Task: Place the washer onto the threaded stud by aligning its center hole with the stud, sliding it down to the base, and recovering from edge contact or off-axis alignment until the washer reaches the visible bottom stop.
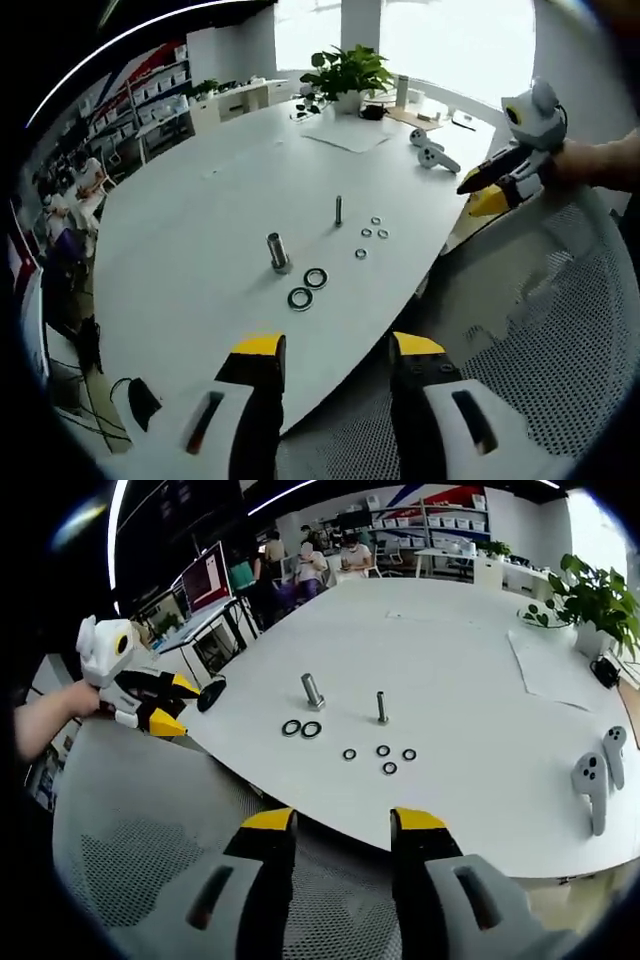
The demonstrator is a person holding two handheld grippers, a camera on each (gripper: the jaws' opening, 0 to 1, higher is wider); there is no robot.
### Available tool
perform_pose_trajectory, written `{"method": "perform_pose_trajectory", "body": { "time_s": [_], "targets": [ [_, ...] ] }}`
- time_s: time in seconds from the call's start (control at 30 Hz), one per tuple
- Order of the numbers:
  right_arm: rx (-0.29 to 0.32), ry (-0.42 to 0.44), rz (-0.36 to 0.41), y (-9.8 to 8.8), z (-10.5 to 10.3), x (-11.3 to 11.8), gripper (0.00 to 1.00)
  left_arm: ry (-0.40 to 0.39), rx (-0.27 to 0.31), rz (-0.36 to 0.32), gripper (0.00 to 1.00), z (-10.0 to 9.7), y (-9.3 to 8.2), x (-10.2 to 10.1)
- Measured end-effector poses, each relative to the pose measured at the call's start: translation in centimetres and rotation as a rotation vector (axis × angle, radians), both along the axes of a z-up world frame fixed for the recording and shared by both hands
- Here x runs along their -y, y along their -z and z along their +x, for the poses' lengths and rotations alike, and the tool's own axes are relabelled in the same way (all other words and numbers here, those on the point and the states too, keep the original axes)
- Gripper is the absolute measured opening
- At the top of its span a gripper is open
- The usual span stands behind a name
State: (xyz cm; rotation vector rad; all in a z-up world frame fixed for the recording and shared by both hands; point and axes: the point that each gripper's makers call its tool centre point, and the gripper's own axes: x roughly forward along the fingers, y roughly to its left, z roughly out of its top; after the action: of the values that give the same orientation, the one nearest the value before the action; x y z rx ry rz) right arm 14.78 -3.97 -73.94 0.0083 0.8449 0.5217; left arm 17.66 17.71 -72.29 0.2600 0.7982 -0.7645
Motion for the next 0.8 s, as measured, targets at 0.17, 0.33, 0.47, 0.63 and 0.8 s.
{"method": "perform_pose_trajectory", "body": {
  "time_s": [0.17, 0.33, 0.47, 0.63, 0.8],
  "targets": [
    [0.013, -0.001, 0.014, -0.2, 0.1, -0.1, 0.4, -0.181, -0.069, -0.157, 0.44, 1.6, 0.6, 1.2],
    [0.027, 0.016, 0.03, -0.5, 0.3, 0.1, 0.4, -0.302, -0.168, -0.231, 0.42, 1.8, 2.7, 1.9],
    [0.032, 0.024, 0.037, -0.6, 0.4, 0.1, 0.4, -0.216, -0.14, -0.137, 0.41, 1.6, 3.4, 2.4],
    [0.023, 0.014, 0.031, -0.5, 0.2, 0.0, 0.4, -0.278, -0.163, -0.183, 0.41, 3.0, 3.8, 2.2],
    [0.022, 0.007, 0.025, -0.4, 0.2, -0.1, 0.4, -0.255, -0.177, -0.095, 0.4, 3.5, 6.1, 1.7]
  ]
}}
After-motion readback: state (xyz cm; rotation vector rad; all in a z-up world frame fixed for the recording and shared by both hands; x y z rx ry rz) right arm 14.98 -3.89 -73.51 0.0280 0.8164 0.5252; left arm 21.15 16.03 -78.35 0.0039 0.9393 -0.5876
